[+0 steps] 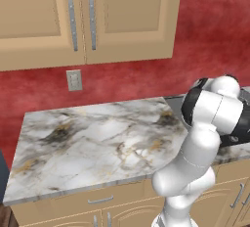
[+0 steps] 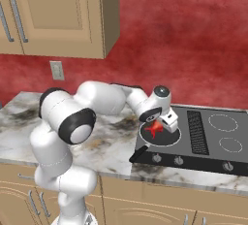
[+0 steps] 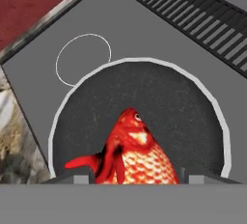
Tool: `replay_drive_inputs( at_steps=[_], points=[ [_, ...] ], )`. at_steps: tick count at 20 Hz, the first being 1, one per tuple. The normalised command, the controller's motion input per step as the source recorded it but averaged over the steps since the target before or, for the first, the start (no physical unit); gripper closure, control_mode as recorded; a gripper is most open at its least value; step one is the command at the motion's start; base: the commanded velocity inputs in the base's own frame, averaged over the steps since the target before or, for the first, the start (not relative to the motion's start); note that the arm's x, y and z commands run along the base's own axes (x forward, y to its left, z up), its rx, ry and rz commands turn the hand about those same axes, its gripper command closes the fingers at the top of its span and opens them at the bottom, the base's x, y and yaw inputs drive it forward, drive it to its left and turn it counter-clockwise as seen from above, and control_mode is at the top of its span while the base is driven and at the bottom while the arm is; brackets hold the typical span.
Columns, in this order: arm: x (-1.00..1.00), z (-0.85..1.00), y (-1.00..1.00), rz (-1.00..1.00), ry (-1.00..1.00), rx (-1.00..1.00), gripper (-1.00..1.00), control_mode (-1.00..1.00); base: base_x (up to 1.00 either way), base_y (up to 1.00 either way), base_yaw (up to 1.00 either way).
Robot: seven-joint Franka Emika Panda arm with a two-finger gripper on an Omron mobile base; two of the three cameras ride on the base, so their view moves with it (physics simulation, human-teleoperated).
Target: Place both pans onto different burners. Then place the carrot and the fish on different pans.
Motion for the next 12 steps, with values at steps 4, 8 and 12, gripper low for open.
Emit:
replay_drive_inputs(
  at_steps=[4, 8, 12],
  points=[
    [0.18, -0.26, 0.0, 0.0, 0.03, 0.0, 1.0, -1.0, 0.0, 0.0, 0.0],
    [0.14, -0.27, 0.0, 0.0, 0.03, 0.0, 1.0, -1.0, 0.0, 0.0, 0.0],
    [0.12, -0.27, -0.01, 0.0, 0.03, 0.0, 1.0, -1.0, 0.0, 0.0, 0.0]
  ],
)
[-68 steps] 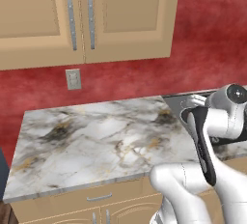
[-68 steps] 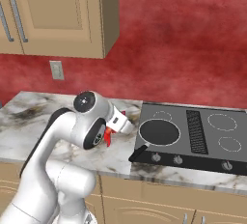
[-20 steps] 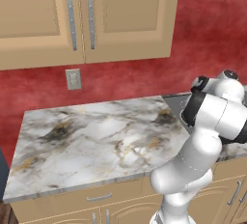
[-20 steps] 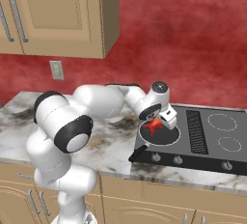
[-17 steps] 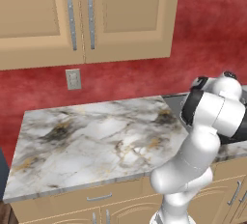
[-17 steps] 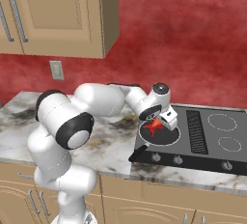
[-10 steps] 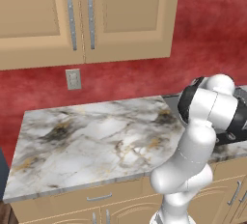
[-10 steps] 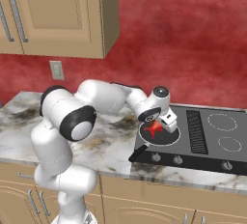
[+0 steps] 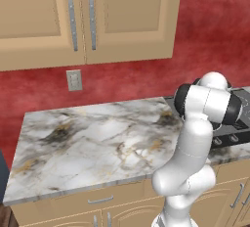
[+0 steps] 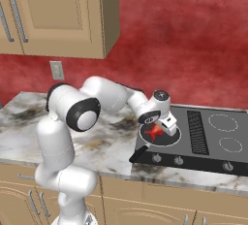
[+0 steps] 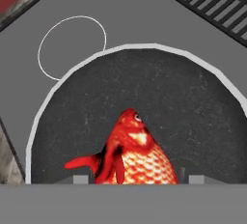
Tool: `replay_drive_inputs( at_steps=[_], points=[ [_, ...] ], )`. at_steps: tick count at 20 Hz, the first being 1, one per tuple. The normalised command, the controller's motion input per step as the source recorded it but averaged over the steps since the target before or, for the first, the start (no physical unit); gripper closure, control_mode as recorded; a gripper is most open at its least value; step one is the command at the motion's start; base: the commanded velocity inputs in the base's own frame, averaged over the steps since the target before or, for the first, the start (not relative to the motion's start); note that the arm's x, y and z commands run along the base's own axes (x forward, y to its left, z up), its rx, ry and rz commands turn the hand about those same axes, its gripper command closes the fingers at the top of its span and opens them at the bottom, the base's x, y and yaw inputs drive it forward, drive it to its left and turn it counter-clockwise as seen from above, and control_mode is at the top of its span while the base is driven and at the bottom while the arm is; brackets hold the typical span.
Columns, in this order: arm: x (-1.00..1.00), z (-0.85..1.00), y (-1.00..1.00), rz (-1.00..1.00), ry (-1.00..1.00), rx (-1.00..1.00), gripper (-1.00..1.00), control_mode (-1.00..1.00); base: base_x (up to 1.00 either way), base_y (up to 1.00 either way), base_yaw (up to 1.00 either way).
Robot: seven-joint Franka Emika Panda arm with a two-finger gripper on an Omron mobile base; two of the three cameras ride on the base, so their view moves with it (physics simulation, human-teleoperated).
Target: Place both pans onto different burners. Then place the carrot and the fish on different pans.
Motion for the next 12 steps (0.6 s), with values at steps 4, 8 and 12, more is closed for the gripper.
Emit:
replay_drive_inputs(
  at_steps=[4, 8, 12],
  points=[
    [0.18, -0.28, -0.02, 0.0, 0.04, 0.0, 1.0, -1.0, 0.0, 0.0, 0.0],
    [0.23, -0.18, -0.05, 0.0, 0.03, 0.0, 1.0, -1.0, 0.0, 0.0, 0.0],
    [0.27, -0.17, -0.11, 0.0, 0.03, 0.0, 1.0, -1.0, 0.0, 0.0, 0.0]
  ],
)
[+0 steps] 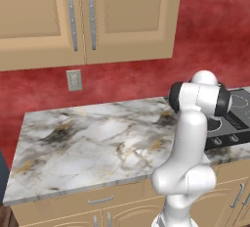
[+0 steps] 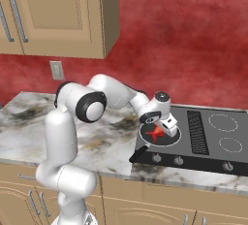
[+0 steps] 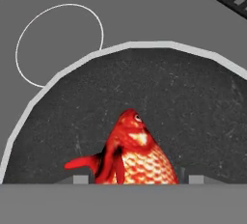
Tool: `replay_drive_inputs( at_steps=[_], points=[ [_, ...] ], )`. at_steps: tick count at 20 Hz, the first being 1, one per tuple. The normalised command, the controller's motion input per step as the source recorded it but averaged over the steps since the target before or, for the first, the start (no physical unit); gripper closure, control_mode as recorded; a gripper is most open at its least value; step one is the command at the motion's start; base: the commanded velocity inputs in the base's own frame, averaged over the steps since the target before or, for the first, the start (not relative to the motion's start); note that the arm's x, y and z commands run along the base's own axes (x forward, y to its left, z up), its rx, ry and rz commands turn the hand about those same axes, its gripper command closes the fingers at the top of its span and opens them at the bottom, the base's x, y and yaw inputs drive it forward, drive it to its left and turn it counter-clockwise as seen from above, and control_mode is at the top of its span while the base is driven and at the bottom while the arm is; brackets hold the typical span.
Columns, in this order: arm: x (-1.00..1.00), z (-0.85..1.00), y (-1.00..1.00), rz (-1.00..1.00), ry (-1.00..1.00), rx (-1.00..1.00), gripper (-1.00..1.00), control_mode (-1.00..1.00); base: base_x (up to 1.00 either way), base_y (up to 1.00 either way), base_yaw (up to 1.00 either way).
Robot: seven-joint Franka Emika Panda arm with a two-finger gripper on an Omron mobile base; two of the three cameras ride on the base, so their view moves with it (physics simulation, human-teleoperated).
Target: Place both pans onto different burners. Then place the carrot and the fish on different pans.
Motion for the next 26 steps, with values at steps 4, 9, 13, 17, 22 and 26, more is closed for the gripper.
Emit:
replay_drive_inputs(
  at_steps=[4, 9, 13, 17, 22, 26],
  points=[
    [0.27, -0.2, -0.1, 0.0, 0.04, 0.0, 1.0, -1.0, 0.0, 0.0, 0.0],
    [0.27, -0.23, -0.08, 0.0, 0.05, 0.0, 1.0, -1.0, 0.0, 0.0, 0.0],
    [0.23, -0.23, -0.08, 0.0, 0.05, 0.0, 1.0, -1.0, 0.0, 0.0, 0.0],
    [0.01, -0.12, -0.01, 0.0, 0.02, 0.0, -1.0, -1.0, 0.0, 0.0, 0.0],
    [-0.04, 0.01, 0.0, 0.0, 0.0, 0.03, -1.0, -1.0, 0.0, 0.0, 0.0],
    [-0.1, 0.02, 0.0, 0.0, 0.0, 0.03, -1.0, -1.0, 0.0, 0.0, 0.0]
  ],
)
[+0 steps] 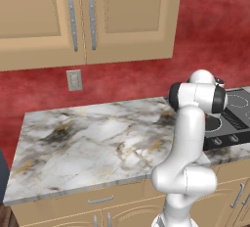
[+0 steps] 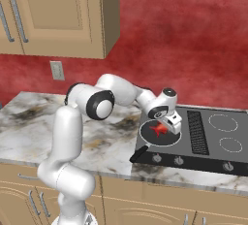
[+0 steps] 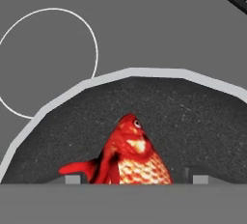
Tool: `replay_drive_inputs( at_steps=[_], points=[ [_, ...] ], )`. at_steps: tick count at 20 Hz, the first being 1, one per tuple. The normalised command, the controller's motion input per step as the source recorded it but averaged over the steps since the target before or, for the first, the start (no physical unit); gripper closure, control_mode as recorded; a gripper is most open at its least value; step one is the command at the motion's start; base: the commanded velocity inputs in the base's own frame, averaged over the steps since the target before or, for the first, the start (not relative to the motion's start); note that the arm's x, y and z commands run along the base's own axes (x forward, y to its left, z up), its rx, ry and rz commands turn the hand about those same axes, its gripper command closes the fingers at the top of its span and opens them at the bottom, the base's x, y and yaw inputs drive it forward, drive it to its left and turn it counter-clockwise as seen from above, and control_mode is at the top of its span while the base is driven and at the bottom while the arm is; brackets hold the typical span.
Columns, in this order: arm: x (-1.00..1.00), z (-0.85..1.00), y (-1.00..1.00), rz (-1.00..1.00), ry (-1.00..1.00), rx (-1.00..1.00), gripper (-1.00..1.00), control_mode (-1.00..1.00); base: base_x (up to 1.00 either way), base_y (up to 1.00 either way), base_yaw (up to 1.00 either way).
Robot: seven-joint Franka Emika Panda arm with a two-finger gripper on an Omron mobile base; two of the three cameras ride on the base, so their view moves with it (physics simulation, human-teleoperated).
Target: Place both pans onto different burners. Then place the carrot and the fish on different pans.
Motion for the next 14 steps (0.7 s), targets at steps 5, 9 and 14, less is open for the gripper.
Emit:
replay_drive_inputs(
  at_steps=[5, 9, 14],
  points=[
    [-0.06, 0.04, 0.0, 0.0, 0.0, 0.0, -1.0, -1.0, 0.0, 0.0, 0.0],
    [-0.05, 0.23, 0.01, 0.0, -0.01, 0.0, -1.0, -1.0, 0.0, 0.0, 0.0],
    [-0.15, 0.29, 0.03, 0.0, -0.04, 0.0, -1.0, -1.0, 0.0, 0.0, 0.0]
  ],
)
